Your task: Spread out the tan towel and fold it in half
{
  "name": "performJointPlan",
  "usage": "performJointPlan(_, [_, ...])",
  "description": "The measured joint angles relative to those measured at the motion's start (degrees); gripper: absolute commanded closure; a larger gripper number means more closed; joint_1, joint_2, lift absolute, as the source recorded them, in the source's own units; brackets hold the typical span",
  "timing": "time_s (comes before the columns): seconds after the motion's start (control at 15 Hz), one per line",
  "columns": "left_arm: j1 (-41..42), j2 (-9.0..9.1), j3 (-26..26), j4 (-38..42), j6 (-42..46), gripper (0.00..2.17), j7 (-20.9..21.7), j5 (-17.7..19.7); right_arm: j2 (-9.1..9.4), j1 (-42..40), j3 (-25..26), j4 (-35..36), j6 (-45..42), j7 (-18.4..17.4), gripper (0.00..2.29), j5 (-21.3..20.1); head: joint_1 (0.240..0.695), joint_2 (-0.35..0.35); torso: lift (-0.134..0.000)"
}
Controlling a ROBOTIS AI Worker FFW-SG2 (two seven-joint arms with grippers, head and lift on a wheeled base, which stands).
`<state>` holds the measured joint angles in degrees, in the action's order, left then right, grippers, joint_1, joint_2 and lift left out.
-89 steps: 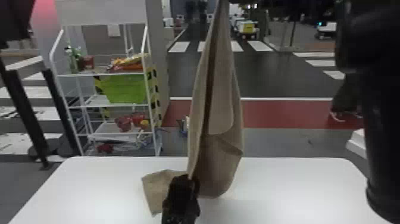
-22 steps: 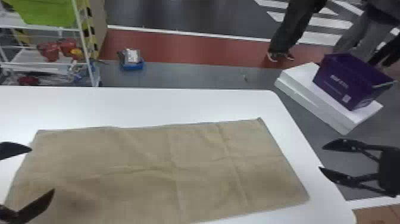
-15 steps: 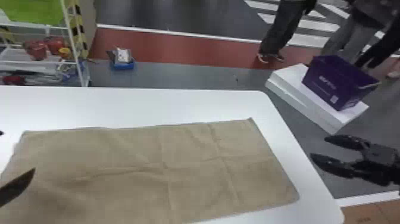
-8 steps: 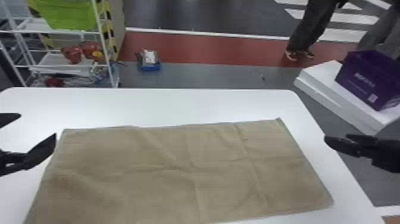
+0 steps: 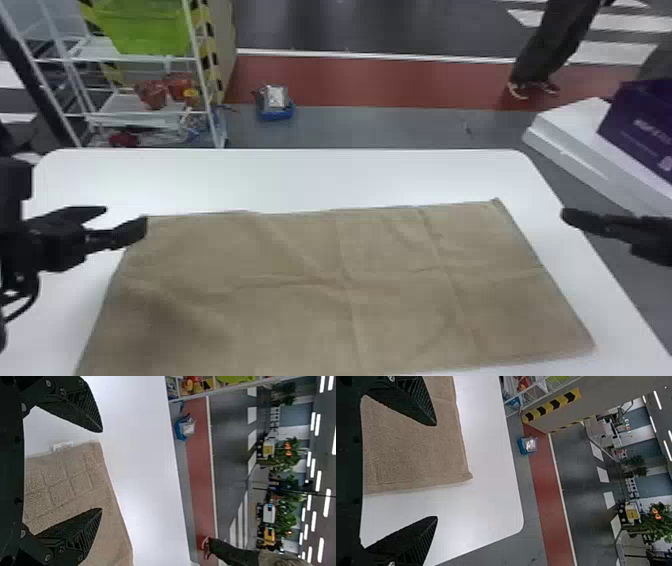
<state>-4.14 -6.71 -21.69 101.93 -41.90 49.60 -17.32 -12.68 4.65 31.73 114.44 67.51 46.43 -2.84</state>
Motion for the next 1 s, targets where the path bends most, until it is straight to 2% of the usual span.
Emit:
performJointPlan(0.2, [-5.17,-1.8,3.43,-5.73,-4.42,0.21,-0.23,-3.83,-0.18,4.51,0.01,-5.4,-1.43,-2.05,0.04,-0.78,0.695,-0.085,-0.134])
performJointPlan(0.53, [-12.0,-1.91,7.62,-13.04,-4.93,0.26,-0.4,-9.0,-0.82,7.89,0.17,-13.82,-8.39,-3.44,0.04,-2.5,0.695,-0.116,-0.134])
performJointPlan(0.8, [-15.28,-2.39,9.49,-18.26,-4.97,0.27,0.4,-12.84,-1.37,7.99,0.71,-15.9,-10.96,-3.45,0.04,-2.67,0.695,-0.127,-0.134])
performJointPlan(1.0, [-16.3,-3.38,10.88,-20.74,-4.83,0.41,0.69,-14.59,-1.73,8.01,0.87,-16.63,-11.94,-3.45,0.04,-2.59,0.695,-0.125,-0.134])
